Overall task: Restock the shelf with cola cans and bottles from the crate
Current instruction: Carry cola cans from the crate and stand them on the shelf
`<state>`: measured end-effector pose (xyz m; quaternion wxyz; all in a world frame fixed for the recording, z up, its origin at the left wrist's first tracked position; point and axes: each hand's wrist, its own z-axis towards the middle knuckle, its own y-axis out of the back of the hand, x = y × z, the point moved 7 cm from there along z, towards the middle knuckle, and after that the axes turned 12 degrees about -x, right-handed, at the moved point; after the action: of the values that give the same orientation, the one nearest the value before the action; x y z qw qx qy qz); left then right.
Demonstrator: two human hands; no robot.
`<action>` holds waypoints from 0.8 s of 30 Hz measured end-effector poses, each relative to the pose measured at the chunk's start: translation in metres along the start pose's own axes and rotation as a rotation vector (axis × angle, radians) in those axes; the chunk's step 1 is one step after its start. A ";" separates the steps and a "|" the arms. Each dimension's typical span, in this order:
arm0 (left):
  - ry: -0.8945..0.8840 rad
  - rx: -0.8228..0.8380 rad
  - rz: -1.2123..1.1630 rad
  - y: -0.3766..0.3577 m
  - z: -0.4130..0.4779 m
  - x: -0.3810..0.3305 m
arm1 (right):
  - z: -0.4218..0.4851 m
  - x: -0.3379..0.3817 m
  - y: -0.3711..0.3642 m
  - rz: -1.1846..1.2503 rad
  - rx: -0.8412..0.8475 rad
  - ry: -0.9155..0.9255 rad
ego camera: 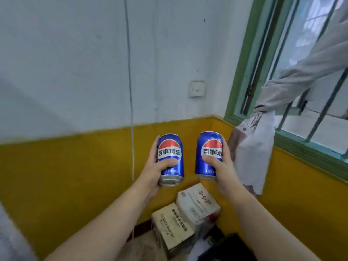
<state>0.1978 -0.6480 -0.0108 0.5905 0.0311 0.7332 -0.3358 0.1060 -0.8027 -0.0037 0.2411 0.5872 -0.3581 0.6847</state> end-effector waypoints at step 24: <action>-0.761 -0.952 -0.047 0.393 -0.463 -0.270 | -0.457 0.040 -0.426 0.229 1.019 0.072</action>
<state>0.0617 -0.0041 0.0854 0.7525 -0.3747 0.5408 0.0282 0.1292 -0.1859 0.0989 -0.1393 0.5633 -0.0330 0.8138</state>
